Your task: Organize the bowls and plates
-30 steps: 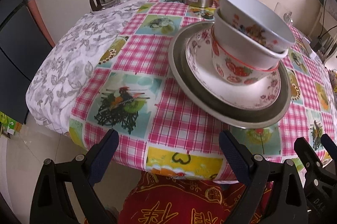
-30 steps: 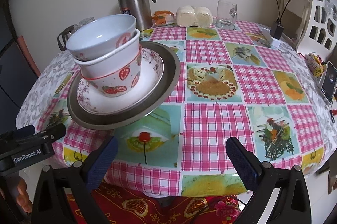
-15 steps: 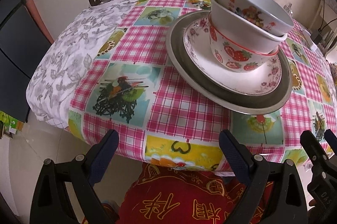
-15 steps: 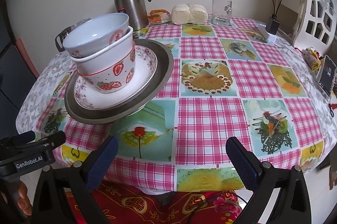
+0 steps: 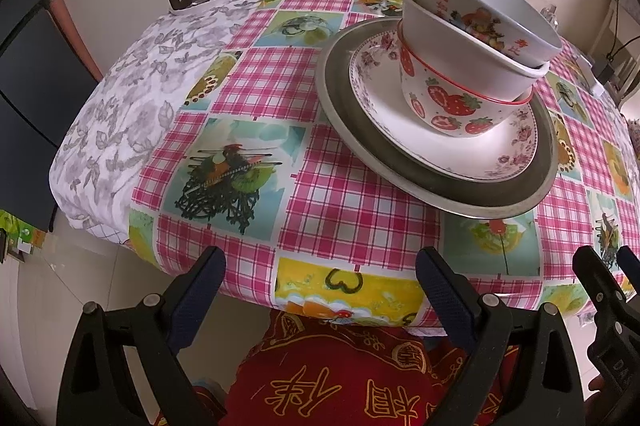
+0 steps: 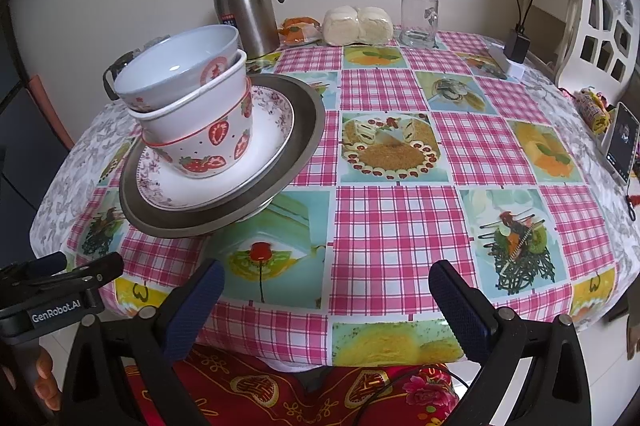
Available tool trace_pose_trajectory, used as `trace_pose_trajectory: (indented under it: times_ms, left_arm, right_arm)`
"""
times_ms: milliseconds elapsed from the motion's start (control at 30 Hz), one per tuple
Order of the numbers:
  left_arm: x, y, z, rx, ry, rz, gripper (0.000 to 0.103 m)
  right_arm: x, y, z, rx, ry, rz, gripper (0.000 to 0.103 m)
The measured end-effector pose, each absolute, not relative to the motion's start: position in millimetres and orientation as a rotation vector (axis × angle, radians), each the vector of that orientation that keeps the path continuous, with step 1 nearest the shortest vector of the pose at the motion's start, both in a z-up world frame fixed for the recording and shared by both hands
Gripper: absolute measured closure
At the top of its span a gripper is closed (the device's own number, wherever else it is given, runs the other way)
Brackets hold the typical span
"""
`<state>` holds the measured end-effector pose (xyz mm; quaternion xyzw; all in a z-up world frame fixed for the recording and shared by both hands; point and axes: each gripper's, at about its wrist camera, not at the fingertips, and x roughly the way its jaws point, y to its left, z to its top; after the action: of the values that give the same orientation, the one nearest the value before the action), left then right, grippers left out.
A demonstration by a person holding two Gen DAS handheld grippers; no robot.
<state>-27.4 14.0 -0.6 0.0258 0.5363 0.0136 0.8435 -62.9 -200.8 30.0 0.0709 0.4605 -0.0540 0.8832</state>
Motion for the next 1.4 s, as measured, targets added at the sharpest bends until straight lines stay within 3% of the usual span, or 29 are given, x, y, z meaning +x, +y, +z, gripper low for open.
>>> trace_pose_trajectory:
  times_ms: [1400]
  left_arm:
    - [-18.7,15.7,-4.5,0.032,1.137,-0.012,0.007]
  right_arm:
    - [-55.2,-199.3,23.5,0.107,0.978,-0.119,0.000]
